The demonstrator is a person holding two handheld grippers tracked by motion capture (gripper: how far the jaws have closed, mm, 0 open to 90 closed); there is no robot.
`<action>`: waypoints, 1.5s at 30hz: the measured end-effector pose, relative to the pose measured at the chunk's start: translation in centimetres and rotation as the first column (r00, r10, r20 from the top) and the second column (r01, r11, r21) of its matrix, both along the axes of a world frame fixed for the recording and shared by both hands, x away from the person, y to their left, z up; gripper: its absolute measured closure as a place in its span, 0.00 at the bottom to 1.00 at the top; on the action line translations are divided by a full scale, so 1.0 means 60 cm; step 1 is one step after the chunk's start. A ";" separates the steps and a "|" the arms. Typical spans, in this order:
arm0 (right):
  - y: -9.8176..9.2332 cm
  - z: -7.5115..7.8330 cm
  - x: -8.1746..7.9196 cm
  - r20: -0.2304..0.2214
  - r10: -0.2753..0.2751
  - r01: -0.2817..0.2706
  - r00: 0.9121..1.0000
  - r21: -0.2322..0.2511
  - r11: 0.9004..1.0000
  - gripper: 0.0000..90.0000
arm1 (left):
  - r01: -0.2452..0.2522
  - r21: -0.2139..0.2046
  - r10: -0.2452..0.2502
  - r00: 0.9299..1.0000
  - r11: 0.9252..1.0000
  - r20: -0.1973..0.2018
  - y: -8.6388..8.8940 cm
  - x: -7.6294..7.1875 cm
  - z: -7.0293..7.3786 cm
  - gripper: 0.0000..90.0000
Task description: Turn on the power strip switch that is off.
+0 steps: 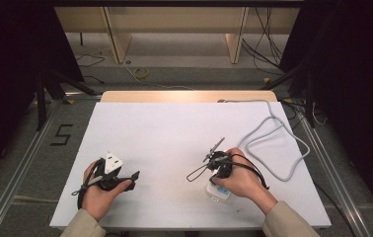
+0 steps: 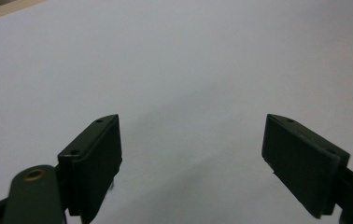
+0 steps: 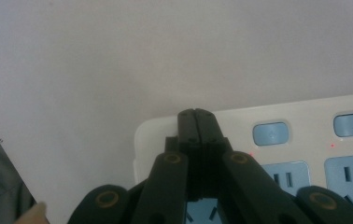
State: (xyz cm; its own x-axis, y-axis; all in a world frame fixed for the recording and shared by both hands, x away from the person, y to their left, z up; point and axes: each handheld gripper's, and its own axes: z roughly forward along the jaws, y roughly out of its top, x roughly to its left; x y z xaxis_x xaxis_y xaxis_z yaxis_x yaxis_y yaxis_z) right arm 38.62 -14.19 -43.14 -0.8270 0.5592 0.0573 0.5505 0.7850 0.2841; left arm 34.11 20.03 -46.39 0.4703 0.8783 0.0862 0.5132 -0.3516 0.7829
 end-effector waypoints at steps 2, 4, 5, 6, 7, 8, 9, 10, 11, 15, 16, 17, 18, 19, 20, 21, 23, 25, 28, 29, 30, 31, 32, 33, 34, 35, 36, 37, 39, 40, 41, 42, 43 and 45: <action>-0.001 0.002 0.000 0.005 0.003 -0.003 1.000 0.003 1.000 1.00 | 0.000 0.000 0.000 1.000 1.000 0.000 0.000 0.000 0.000 0.22; -0.003 0.002 0.001 0.009 0.002 -0.002 1.000 -0.006 1.000 1.00 | 0.001 0.000 -0.001 1.000 1.000 0.000 0.000 0.000 0.000 0.22; -0.003 0.002 0.001 0.009 0.002 -0.002 1.000 -0.006 1.000 1.00 | 0.001 0.000 -0.001 1.000 1.000 0.000 0.000 0.000 0.000 0.22; -0.003 0.002 0.000 0.011 -0.006 0.007 1.000 -0.005 1.000 1.00 | 0.001 0.000 -0.001 1.000 1.000 0.000 0.000 0.000 0.000 0.22; -0.003 0.002 0.000 0.016 -0.007 0.007 1.000 -0.006 1.000 1.00 | 0.001 0.000 -0.001 1.000 1.000 0.000 0.000 0.000 0.000 0.22; -0.003 0.002 0.001 0.018 -0.004 0.004 1.000 -0.006 1.000 1.00 | 0.000 0.000 0.000 1.000 1.000 0.001 0.000 0.000 0.000 0.22; -0.003 0.002 0.001 0.019 -0.003 0.003 1.000 -0.005 1.000 1.00 | 0.000 0.000 0.000 1.000 1.000 0.001 0.000 0.000 0.000 0.22; -0.003 0.002 0.000 0.018 -0.003 0.003 1.000 -0.004 1.000 1.00 | 0.000 0.002 0.000 1.000 1.000 0.000 0.000 0.000 0.000 0.22; -0.003 0.002 0.000 0.017 -0.002 0.002 1.000 -0.004 1.000 1.00 | 0.000 0.002 0.000 1.000 1.000 0.000 0.000 0.000 0.000 0.22; -0.003 0.003 0.000 0.021 -0.004 0.004 1.000 0.002 1.000 1.00 | 0.001 0.000 -0.001 1.000 1.000 0.001 0.000 0.000 0.000 0.22; -0.004 0.004 0.000 0.024 0.000 0.000 1.000 0.000 1.000 1.00 | 0.001 0.000 -0.001 1.000 1.000 0.001 0.000 0.000 0.000 0.22; -0.004 0.004 0.000 0.024 0.000 0.000 1.000 0.000 1.000 1.00 | 0.000 -0.001 0.000 1.000 1.000 0.000 0.000 0.000 0.000 0.22; -0.003 0.004 0.000 0.022 -0.006 0.006 1.000 0.005 1.000 1.00 | 0.001 -0.002 -0.001 1.000 1.000 0.000 0.000 0.000 0.000 0.22; -0.004 0.005 0.001 0.024 -0.003 0.003 1.000 0.004 1.000 1.00 | 0.002 -0.003 -0.002 1.000 1.000 0.000 0.000 0.000 0.000 0.22; -0.005 0.005 0.001 0.024 -0.004 0.004 1.000 0.008 1.000 1.00 | 0.002 -0.004 -0.002 1.000 1.000 0.000 0.000 0.000 0.000 0.22; -0.006 0.005 0.002 0.026 -0.007 0.007 1.000 0.011 1.000 1.00 | 0.002 -0.005 -0.002 1.000 1.000 0.001 0.000 0.000 0.000 0.22; -0.007 0.006 0.002 0.030 -0.014 0.014 0.999 0.015 1.000 1.00 | 0.003 -0.007 -0.003 1.000 1.000 0.002 0.000 0.000 0.000 0.22; -0.010 0.007 0.003 0.033 -0.009 0.008 0.999 0.020 1.000 1.00 | 0.004 -0.007 -0.004 1.000 1.000 0.001 -0.001 0.000 0.000 0.22; -0.012 0.009 0.003 0.034 -0.009 0.008 0.999 0.032 0.999 1.00 | 0.005 -0.007 -0.005 1.000 1.000 0.002 -0.001 -0.001 0.000 0.23; -0.013 0.009 0.003 0.035 -0.010 0.009 0.999 0.039 0.999 1.00 | 0.005 -0.006 -0.005 1.000 1.000 0.003 -0.001 -0.001 0.000 0.23; -0.013 0.010 0.002 0.036 -0.014 0.013 0.999 0.045 0.999 1.00 | 0.005 -0.006 -0.005 1.000 1.000 0.001 -0.001 -0.001 0.000 0.23; -0.015 0.011 0.003 0.037 -0.009 0.008 0.999 0.046 0.999 1.00 | 0.004 -0.007 -0.004 1.000 1.000 0.003 -0.001 -0.001 0.000 0.23; -0.015 0.011 0.002 0.039 -0.011 0.009 0.999 0.049 0.999 1.00 | 0.004 -0.007 -0.004 1.000 1.000 0.003 -0.001 -0.001 0.000 0.23; -0.016 0.011 0.002 0.040 -0.011 0.009 0.999 0.051 0.999 1.00 | 0.004 -0.006 -0.004 1.000 1.000 0.002 -0.001 -0.001 0.000 0.23; -0.017 0.011 0.002 0.037 -0.013 0.011 0.999 0.056 0.998 1.00 | 0.005 -0.005 -0.005 1.000 1.000 0.002 -0.001 -0.001 0.000 0.23; -0.018 0.011 0.003 0.032 -0.011 0.009 0.999 0.062 0.998 1.00 | 0.005 -0.006 -0.005 1.000 1.000 0.002 -0.001 -0.001 0.000 0.23; -0.019 0.011 0.003 0.032 -0.011 0.009 0.999 0.065 0.998 1.00 | 0.005 -0.006 -0.005 1.000 1.000 0.002 -0.001 -0.001 0.000 0.23; -0.019 0.011 0.002 0.032 -0.013 0.011 0.999 0.066 0.998 1.00 | 0.005 -0.007 -0.005 1.000 1.000 0.002 -0.001 -0.002 0.000 0.23; -0.021 0.012 0.002 0.033 -0.016 0.014 0.999 0.074 0.997 1.00 | 0.005 -0.007 -0.005 1.000 1.000 0.002 -0.002 -0.002 0.000 0.23; -0.022 0.012 0.002 0.034 -0.016 0.013 0.999 0.081 0.997 1.00 | 0.005 -0.007 -0.005 1.000 1.000 0.002 -0.001 -0.002 0.000 0.23; -0.024 0.012 0.002 0.036 -0.015 0.012 0.999 0.084 0.996 1.00 | 0.005 -0.007 -0.005 1.000 1.000 0.002 -0.001 -0.002 0.000 0.23; -0.025 0.013 0.002 0.036 -0.015 0.012 0.999 0.091 0.996 1.00 | 0.005 -0.007 -0.005 1.000 1.000 0.002 -0.002 -0.002 0.000 0.23; -0.026 0.013 0.001 0.040 -0.017 0.013 0.999 0.095 0.995 1.00 | 0.004 -0.008 -0.004 1.000 1.000 0.002 -0.002 -0.003 0.000 0.23; -0.029 0.013 0.001 0.033 -0.018 0.014 0.999 0.105 0.994 1.00 | 0.006 -0.004 -0.006 1.000 1.000 -0.001 -0.002 -0.003 0.000 0.23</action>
State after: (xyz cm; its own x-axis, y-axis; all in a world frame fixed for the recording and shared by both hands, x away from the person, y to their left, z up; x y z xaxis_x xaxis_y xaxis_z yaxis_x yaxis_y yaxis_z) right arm 38.68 -15.94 -42.35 -0.8204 0.5650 0.0880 0.5514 0.7410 0.3831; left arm 33.94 19.90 -46.39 0.4760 0.8756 0.0823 0.5116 -0.3518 0.7839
